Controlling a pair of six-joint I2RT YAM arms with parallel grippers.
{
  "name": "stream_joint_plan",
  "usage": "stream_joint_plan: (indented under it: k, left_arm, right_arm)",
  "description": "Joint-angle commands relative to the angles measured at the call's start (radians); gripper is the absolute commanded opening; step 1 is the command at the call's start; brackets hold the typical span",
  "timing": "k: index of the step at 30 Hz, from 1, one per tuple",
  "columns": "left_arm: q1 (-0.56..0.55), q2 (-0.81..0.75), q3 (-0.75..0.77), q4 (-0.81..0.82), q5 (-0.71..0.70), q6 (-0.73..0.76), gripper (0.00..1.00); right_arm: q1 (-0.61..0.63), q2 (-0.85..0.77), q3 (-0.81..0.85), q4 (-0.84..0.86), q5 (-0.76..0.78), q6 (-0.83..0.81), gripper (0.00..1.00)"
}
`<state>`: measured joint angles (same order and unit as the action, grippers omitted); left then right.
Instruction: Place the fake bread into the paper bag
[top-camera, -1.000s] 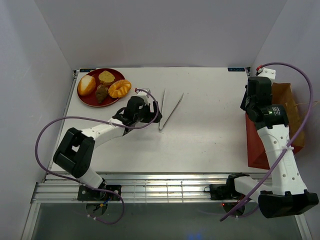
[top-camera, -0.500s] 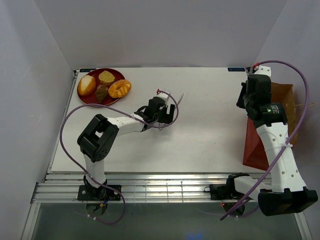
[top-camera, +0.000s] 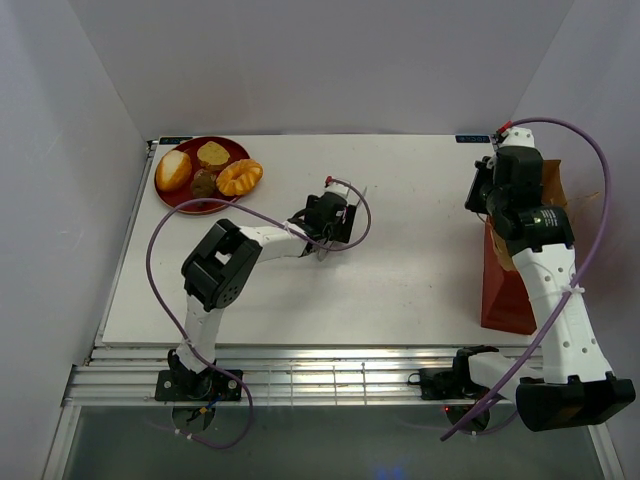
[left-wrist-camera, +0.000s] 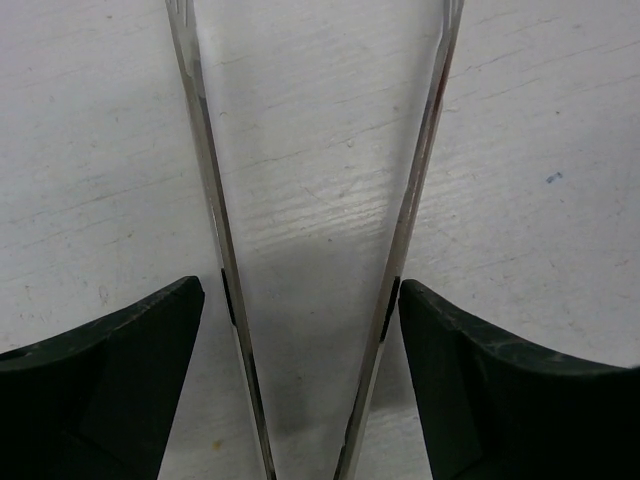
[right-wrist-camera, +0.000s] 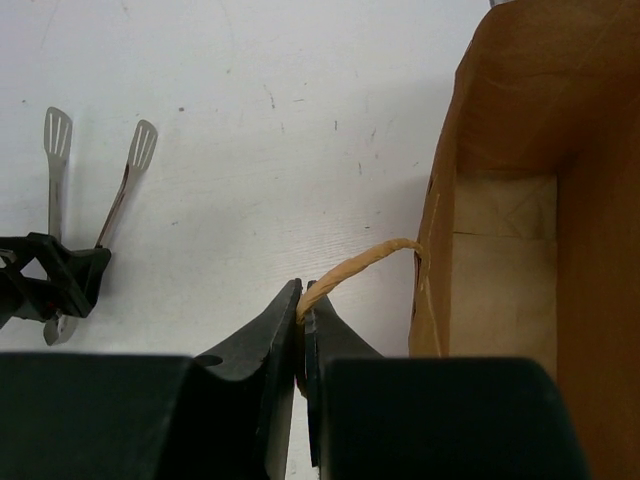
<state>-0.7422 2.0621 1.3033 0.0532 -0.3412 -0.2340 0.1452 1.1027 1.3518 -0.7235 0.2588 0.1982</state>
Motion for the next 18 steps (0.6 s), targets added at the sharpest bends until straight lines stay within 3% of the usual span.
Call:
stream_joint_plan:
  k: [1,3,8,18]
  left_arm:
    - [-0.003,0.010,0.027,-0.015,-0.035,0.004,0.88]
    - [-0.005,0.013,0.021,-0.015,-0.039,-0.001,0.84]
    - [-0.003,0.010,-0.007,-0.013,-0.065,-0.008,0.64]
    - [0.053,-0.156,-0.150,-0.084,-0.127,-0.105,0.54]
  right_arm:
    - [-0.004,0.014,0.049,0.047,-0.036,-0.014,0.10]
    - [-0.004,0.025,0.064,0.049,-0.049,-0.014,0.10]
    - [-0.004,0.054,0.110,0.067,-0.140,0.003,0.11]
    - [0.008,0.167,0.178,0.159,-0.411,0.058,0.11]
